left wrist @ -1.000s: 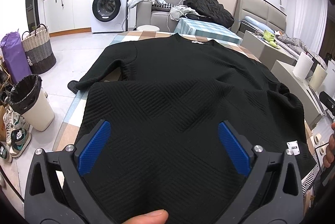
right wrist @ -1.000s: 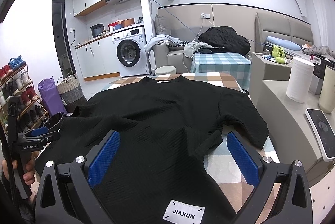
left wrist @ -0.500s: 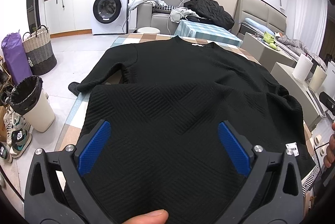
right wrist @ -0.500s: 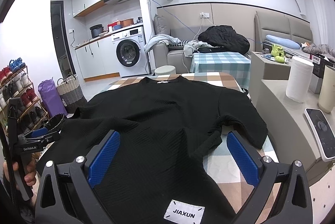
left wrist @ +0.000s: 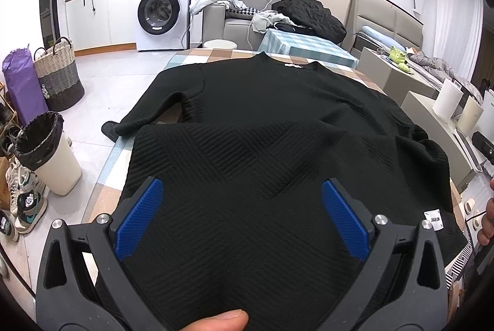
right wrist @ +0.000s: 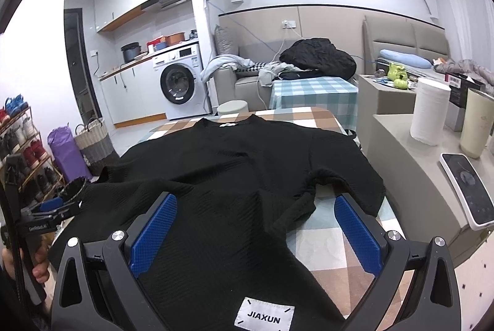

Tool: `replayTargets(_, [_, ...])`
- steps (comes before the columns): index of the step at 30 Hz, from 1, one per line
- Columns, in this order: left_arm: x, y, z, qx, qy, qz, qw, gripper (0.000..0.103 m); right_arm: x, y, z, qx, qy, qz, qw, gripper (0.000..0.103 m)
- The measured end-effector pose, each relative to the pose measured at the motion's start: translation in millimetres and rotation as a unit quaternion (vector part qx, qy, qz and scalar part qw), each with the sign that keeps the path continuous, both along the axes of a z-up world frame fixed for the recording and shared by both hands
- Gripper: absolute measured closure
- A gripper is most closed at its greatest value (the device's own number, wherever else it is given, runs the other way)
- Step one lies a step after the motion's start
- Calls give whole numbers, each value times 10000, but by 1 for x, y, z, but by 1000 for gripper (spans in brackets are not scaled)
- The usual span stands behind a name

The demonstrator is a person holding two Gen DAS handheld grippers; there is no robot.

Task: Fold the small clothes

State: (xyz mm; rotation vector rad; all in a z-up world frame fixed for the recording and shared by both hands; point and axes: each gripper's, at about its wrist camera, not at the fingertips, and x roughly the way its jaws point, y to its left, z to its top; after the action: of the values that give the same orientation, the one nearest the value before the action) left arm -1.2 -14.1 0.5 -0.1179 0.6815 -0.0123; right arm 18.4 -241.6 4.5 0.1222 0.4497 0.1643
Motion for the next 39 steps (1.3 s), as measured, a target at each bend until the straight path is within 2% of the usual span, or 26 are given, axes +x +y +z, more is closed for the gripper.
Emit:
replayTargets(8, [1, 1, -1, -7, 9, -14, 10000, 1, 9, -9, -4, 380, 209, 103, 9990, 0])
replayTargets(13, [2, 0, 0, -25, -17, -31, 10000, 1, 10, -5, -6, 95, 145, -75, 9998, 0])
replayTargets(17, [6, 4, -5, -43, -9, -30, 10000, 1, 14, -1, -10, -192, 280, -176, 9993, 0])
replayTargets(20, [13, 6, -7, -38, 9, -16, 10000, 1, 16, -3, -13, -187, 354, -153, 9991, 0])
replayTargets(27, [30, 7, -7, 257, -123, 119, 9995, 1, 33, -11, -17, -50, 692, -116, 9975, 0])
replayTargets(33, [53, 14, -9, 419, -152, 59, 9990, 2, 51, -29, -24, 524, 1042, -80, 9931, 0])
replayTargets(37, [68, 23, -13, 279, -104, 47, 9995, 13, 66, -48, -30, 1113, 1249, -282, 9855, 0])
replayTargets(39, [76, 27, -14, 229, -65, 10, 9997, 14, 75, -61, -35, 1357, 1422, -482, 9793, 0])
